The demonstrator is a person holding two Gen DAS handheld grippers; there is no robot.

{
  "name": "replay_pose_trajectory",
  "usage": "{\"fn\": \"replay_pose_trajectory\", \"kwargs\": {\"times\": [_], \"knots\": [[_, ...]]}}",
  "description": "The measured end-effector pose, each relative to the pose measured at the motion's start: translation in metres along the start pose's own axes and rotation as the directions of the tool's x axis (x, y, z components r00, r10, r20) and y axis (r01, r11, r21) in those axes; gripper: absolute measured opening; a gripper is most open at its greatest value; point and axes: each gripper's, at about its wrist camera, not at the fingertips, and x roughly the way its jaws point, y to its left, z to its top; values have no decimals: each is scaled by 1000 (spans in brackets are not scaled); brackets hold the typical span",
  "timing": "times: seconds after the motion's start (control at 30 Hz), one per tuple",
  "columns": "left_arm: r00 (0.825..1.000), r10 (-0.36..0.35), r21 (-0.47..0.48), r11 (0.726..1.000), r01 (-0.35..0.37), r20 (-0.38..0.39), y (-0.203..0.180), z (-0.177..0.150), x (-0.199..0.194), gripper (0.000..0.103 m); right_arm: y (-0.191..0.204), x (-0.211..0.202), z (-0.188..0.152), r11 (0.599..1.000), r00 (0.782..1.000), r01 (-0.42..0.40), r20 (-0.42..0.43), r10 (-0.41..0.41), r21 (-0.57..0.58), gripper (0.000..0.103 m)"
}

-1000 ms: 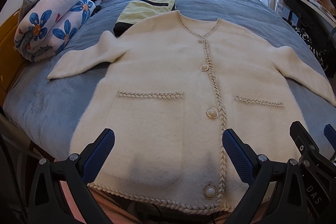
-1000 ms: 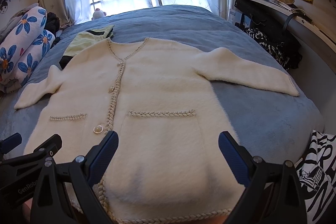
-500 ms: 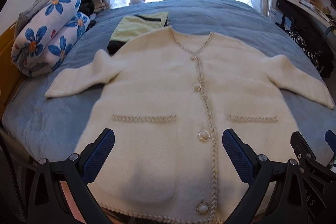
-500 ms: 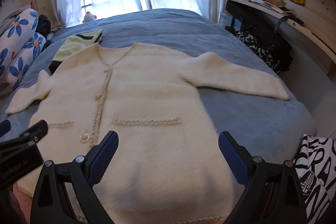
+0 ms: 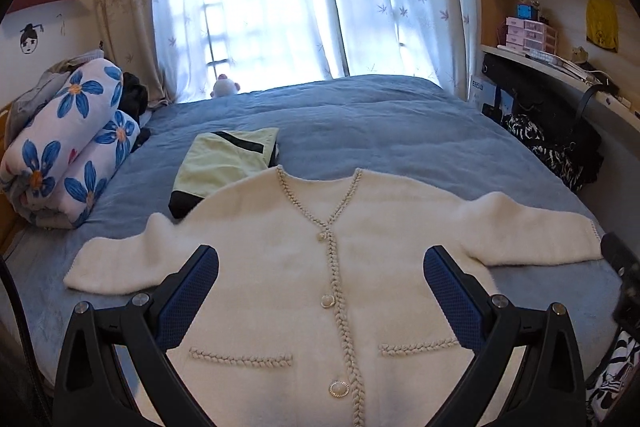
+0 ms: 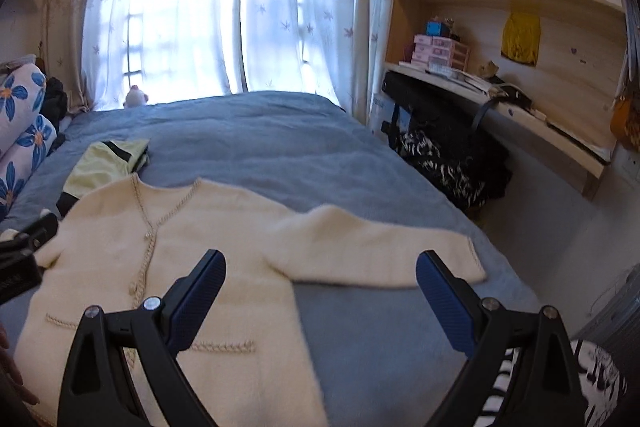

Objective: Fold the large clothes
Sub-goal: 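Grasp the cardigan sleeve cuff with the right gripper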

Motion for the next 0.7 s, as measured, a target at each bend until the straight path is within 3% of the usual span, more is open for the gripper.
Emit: {"fn": "replay_pose_trajectory", "kwargs": {"times": [0.2, 0.3, 0.5, 0.7], "knots": [[990, -84, -89, 993, 74, -116, 5, 27, 28, 101, -26, 2, 33, 992, 995, -97, 40, 93, 86, 97], [994, -59, -66, 996, 53, -87, 0, 39, 32, 101, -45, 9, 45, 988, 995, -89, 60, 82, 124, 97], [995, -84, -60, 995, 80, -61, -25, 57, 46, 101, -78, 41, 55, 993, 999, -37, 32, 33, 114, 97], [998, -54, 42, 998, 53, 11, -72, 70, 64, 101, -121, 78, 59, 986, 1000, -8, -6, 9, 165, 97]]}}
